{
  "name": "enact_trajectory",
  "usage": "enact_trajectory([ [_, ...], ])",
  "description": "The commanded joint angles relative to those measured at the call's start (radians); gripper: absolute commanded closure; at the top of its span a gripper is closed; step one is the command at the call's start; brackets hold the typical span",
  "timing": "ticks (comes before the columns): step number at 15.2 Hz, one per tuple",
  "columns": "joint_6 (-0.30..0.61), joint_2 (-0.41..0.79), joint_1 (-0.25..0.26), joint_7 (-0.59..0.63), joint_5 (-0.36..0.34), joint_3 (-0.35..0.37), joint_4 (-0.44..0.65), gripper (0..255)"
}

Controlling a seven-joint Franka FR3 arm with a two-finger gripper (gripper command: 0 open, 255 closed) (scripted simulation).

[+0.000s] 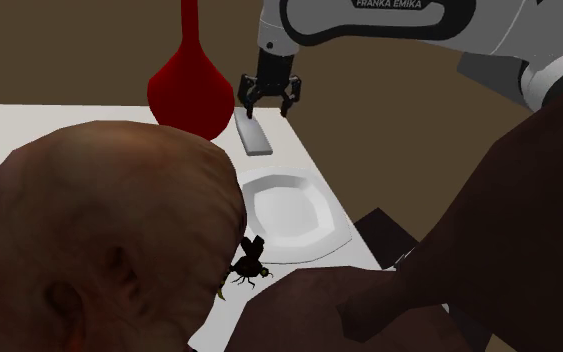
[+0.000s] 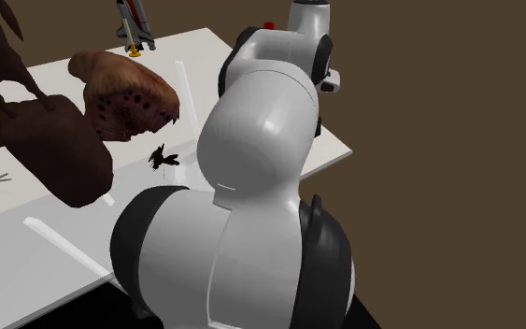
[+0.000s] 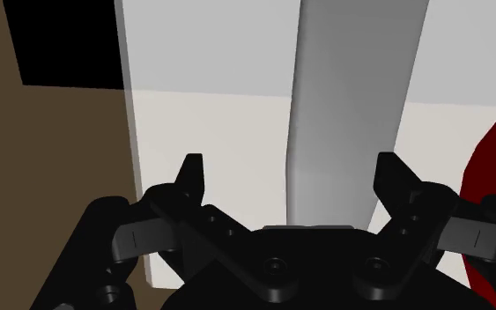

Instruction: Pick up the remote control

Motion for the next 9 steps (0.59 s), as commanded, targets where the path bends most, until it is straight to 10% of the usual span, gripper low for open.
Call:
enact_trajectory([
  [1, -0.010, 0.088, 0.015, 0.073, -0.026, 0.019, 0.087, 0],
  [9, 0.077, 0.136, 0.025, 0.107, -0.043, 0.021, 0.042, 0],
])
